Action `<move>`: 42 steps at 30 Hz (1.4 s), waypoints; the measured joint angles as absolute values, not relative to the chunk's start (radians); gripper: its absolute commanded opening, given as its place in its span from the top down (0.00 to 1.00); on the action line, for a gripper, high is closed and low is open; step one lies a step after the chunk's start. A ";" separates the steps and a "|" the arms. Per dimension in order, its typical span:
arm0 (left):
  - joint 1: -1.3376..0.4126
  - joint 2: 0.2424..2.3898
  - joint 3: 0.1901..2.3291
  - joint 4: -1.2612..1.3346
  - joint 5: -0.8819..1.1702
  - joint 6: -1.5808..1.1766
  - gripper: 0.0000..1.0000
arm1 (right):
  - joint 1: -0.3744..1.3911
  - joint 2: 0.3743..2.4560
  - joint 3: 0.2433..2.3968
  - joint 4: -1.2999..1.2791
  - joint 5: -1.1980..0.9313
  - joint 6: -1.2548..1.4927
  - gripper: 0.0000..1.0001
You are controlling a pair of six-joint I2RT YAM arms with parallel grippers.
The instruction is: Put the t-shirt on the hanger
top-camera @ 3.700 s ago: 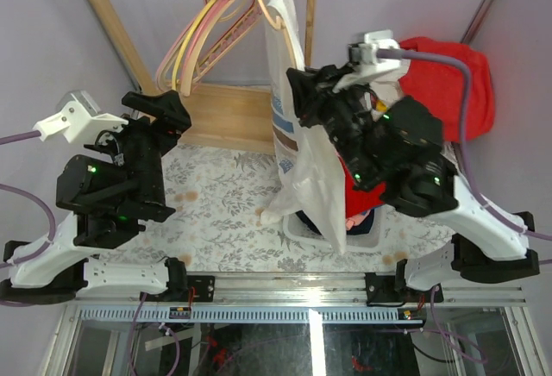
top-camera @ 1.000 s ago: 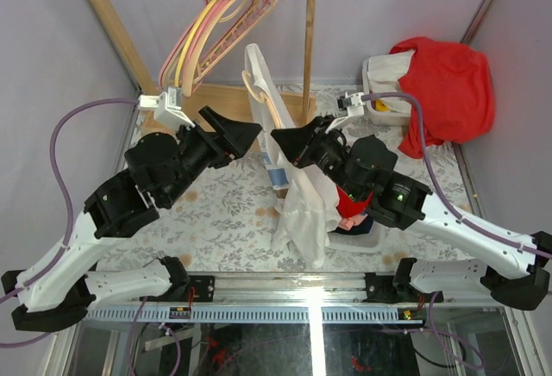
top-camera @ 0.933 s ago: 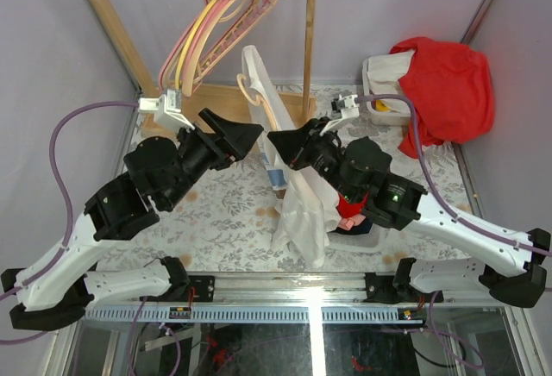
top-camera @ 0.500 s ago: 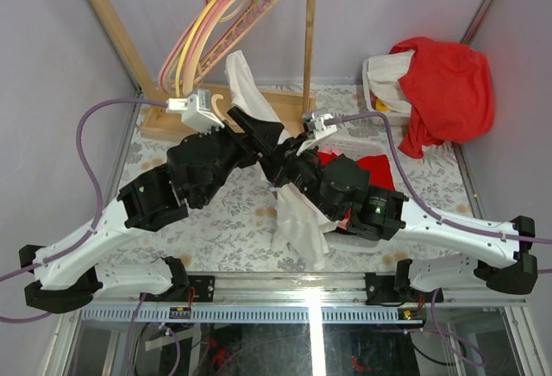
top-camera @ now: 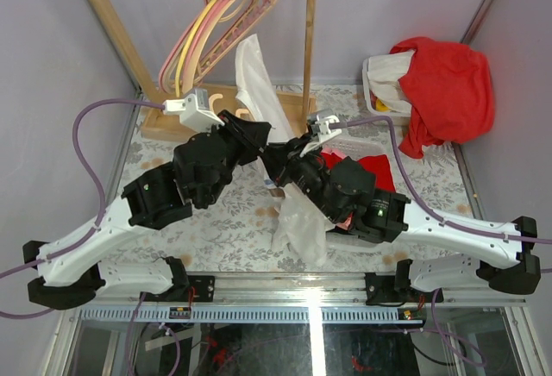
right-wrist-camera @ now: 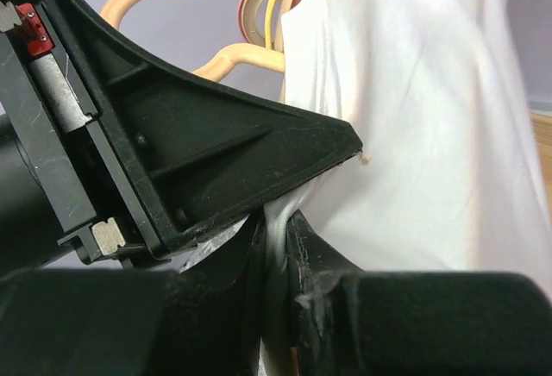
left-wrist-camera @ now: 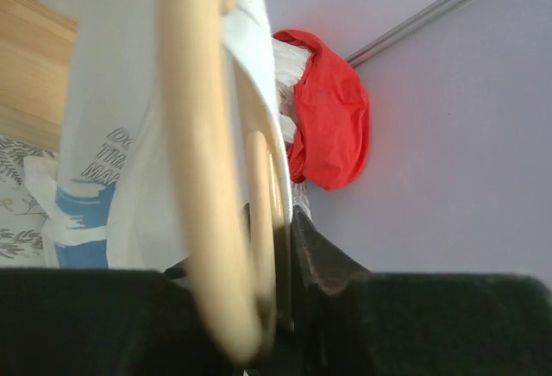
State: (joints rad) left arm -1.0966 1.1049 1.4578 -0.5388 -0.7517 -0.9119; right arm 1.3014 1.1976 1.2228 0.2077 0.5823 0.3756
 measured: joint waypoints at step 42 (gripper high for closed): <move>-1.093 0.884 1.498 -1.472 -0.823 -1.206 1.00 | 1.062 1.698 2.204 -0.366 0.326 0.292 0.20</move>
State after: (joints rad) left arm -1.0935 0.8841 1.4982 -1.4715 -0.8230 -1.2060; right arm 1.0618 1.6978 2.2044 -0.3664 0.3256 0.2916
